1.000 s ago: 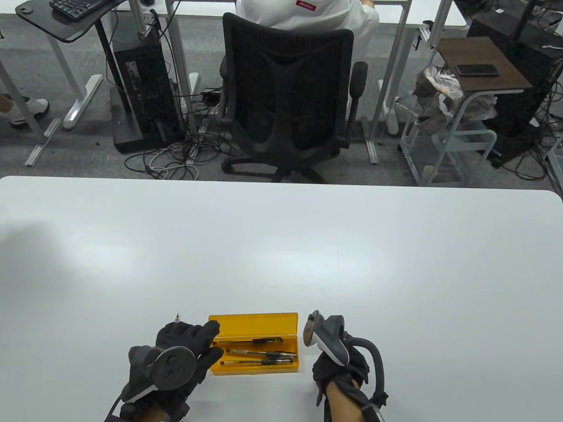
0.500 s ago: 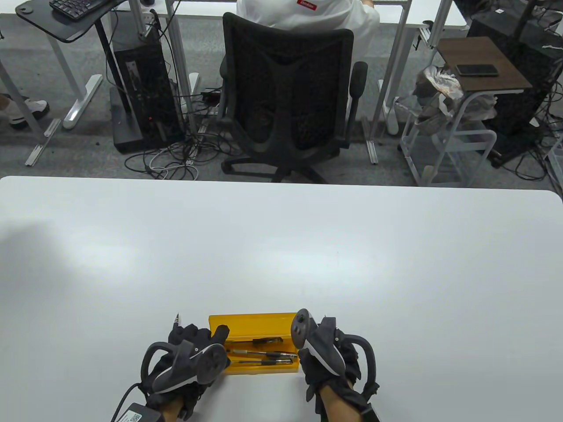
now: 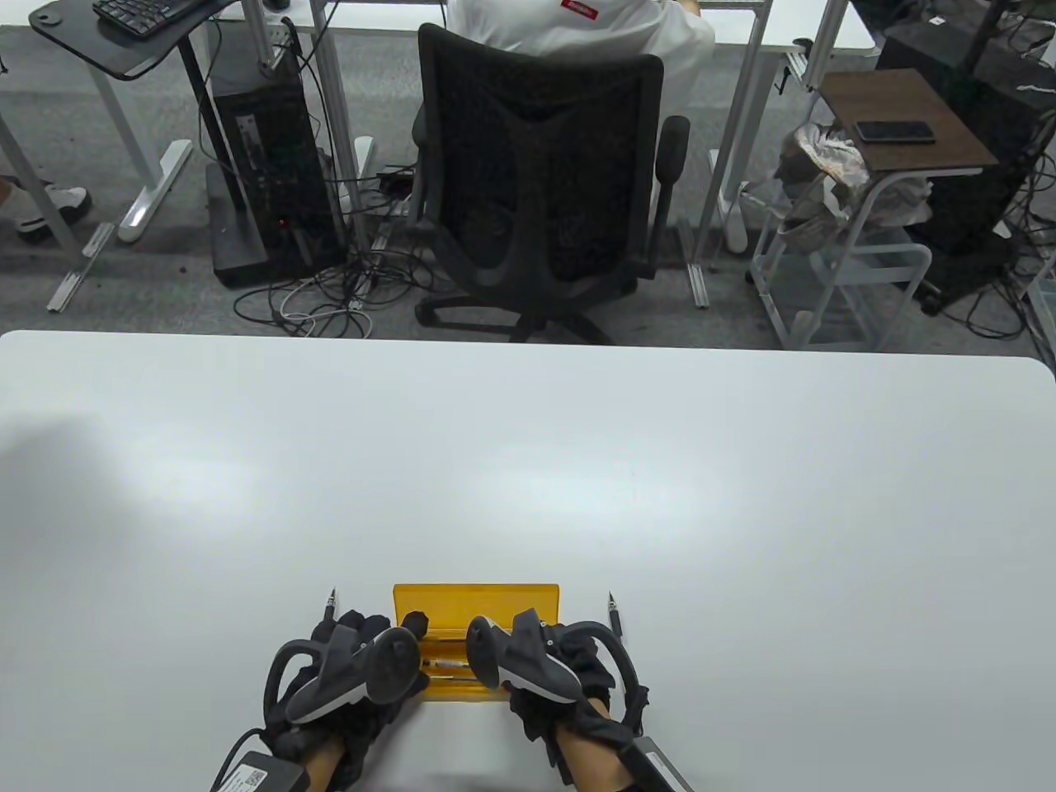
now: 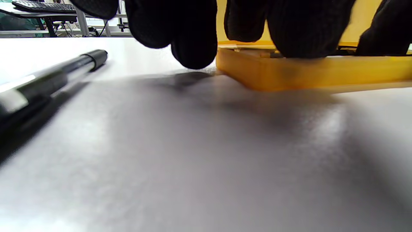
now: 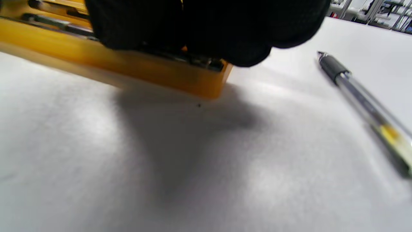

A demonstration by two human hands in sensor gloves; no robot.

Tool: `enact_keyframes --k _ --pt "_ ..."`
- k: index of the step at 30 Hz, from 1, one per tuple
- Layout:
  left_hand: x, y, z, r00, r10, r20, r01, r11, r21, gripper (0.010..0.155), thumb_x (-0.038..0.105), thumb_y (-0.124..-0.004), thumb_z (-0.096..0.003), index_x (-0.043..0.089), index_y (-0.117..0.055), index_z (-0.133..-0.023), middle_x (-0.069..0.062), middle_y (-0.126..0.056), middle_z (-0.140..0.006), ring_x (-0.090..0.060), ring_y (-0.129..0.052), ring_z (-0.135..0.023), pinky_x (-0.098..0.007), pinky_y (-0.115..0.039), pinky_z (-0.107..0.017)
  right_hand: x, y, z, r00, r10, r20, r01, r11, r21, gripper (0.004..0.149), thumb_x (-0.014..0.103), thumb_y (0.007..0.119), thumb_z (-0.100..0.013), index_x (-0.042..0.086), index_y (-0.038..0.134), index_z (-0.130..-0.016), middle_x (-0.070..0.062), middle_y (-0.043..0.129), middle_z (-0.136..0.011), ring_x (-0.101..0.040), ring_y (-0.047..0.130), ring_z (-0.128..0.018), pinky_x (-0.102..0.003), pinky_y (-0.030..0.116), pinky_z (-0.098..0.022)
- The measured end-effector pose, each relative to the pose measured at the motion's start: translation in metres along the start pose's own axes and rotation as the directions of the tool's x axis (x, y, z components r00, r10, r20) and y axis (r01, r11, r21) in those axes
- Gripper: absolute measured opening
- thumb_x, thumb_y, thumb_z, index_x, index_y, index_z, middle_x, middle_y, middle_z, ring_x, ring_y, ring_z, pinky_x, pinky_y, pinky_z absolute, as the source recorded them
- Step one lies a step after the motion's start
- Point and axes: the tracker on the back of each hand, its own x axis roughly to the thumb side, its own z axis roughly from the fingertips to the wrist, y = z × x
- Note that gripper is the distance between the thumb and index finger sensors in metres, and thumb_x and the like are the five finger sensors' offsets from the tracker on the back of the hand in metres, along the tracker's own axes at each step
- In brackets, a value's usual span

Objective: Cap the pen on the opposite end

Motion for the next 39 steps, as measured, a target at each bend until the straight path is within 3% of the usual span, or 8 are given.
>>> enact_keyframes --k 3,10,23,28,32,35,38,39 --pt "-0.001 -0.001 0.0 1.0 0.018 -0.008 -0.018 1.0 -0.002 0.07 0.049 -0.078 -0.0499 0.026 -0.053 -0.111 -0.021 -0.072 -0.104 -0.044 -0.063 -0.09 -0.071 -0.045 -0.07 -0.001 0.002 0.002 1.0 -0.01 0.016 0.011 0.999 -0.053 0.048 0.032 0.077 -0.04 0.028 0.082 -0.088 -0.007 0.084 -0.09 -0.026 0.09 -0.06 -0.046 0.079 -0.049" --pt "-0.001 -0.001 0.0 1.0 0.025 -0.009 -0.025 1.0 -0.005 0.071 0.049 -0.078 -0.0498 0.026 -0.053 -0.111 -0.021 -0.072 -0.104 -0.044 -0.063 -0.09 -0.071 -0.045 -0.07 -0.004 0.006 -0.004 0.999 -0.053 -0.005 0.053 0.997 0.047 0.047 0.031 0.072 -0.041 0.03 0.08 -0.087 -0.006 0.079 -0.089 -0.025 0.083 -0.062 -0.047 0.072 -0.054" --pt "-0.001 -0.002 -0.001 0.998 0.06 -0.01 -0.06 0.998 0.005 0.07 0.047 -0.081 -0.0501 0.024 -0.054 -0.111 -0.02 -0.073 -0.103 -0.043 -0.064 -0.089 -0.069 -0.046 -0.07 -0.028 -0.016 0.014 0.986 -0.147 -0.083 0.13 0.975 -0.178 0.044 0.031 0.072 -0.042 0.029 0.085 -0.084 -0.006 0.087 -0.083 -0.025 0.088 -0.058 -0.046 0.077 -0.048" --pt "-0.003 0.002 0.004 0.999 0.051 0.013 -0.051 0.998 0.047 0.069 0.048 -0.079 -0.0504 0.023 -0.058 -0.111 -0.019 -0.076 -0.101 -0.042 -0.067 -0.087 -0.069 -0.047 -0.07 -0.042 -0.03 0.026 0.941 -0.33 -0.071 0.299 0.914 -0.274 0.045 0.03 0.071 -0.043 0.024 0.085 -0.085 -0.009 0.087 -0.083 -0.027 0.088 -0.058 -0.046 0.077 -0.047" --pt "-0.007 0.026 0.021 0.984 0.169 0.062 -0.178 0.966 0.19 0.059 0.047 -0.08 -0.0504 0.019 -0.075 -0.102 -0.014 -0.087 -0.091 -0.038 -0.078 -0.081 -0.066 -0.053 -0.068 -0.047 -0.042 0.036 0.882 -0.47 0.014 0.451 0.837 -0.311 0.045 0.03 0.07 -0.043 0.022 0.086 -0.084 -0.009 0.089 -0.08 -0.025 0.09 -0.055 -0.045 0.079 -0.043" --pt "-0.015 0.04 0.036 0.846 0.514 0.141 -0.531 0.792 0.3 0.058 0.046 -0.084 -0.0492 0.016 -0.08 -0.098 -0.012 -0.092 -0.086 -0.036 -0.082 -0.076 -0.064 -0.057 -0.067 -0.039 -0.047 0.04 0.788 -0.602 0.128 0.614 0.758 -0.22 0.045 0.03 0.07 -0.043 0.02 0.086 -0.084 -0.011 0.09 -0.08 -0.026 0.09 -0.054 -0.045 0.079 -0.042" --pt "-0.016 0.038 0.041 0.483 0.838 0.253 -0.874 0.448 0.186 0.067 0.045 -0.088 -0.0483 0.015 -0.071 -0.105 -0.014 -0.084 -0.095 -0.037 -0.076 -0.083 -0.065 -0.052 -0.07 -0.021 -0.05 0.044 0.764 -0.616 0.191 0.641 0.759 -0.115 0.045 0.03 0.07 -0.043 0.02 0.086 -0.084 -0.011 0.091 -0.079 -0.026 0.091 -0.053 -0.045 0.08 -0.042" --pt "-0.015 0.036 0.041 0.406 0.878 0.253 -0.913 0.378 0.154 0.068 0.043 -0.089 -0.0489 0.015 -0.068 -0.107 -0.014 -0.082 -0.097 -0.037 -0.073 -0.085 -0.065 -0.051 -0.071 -0.016 -0.049 0.044 0.764 -0.616 0.192 0.637 0.767 -0.076 0.045 0.03 0.07 -0.044 0.019 0.086 -0.084 -0.011 0.091 -0.079 -0.027 0.091 -0.054 -0.045 0.079 -0.043"
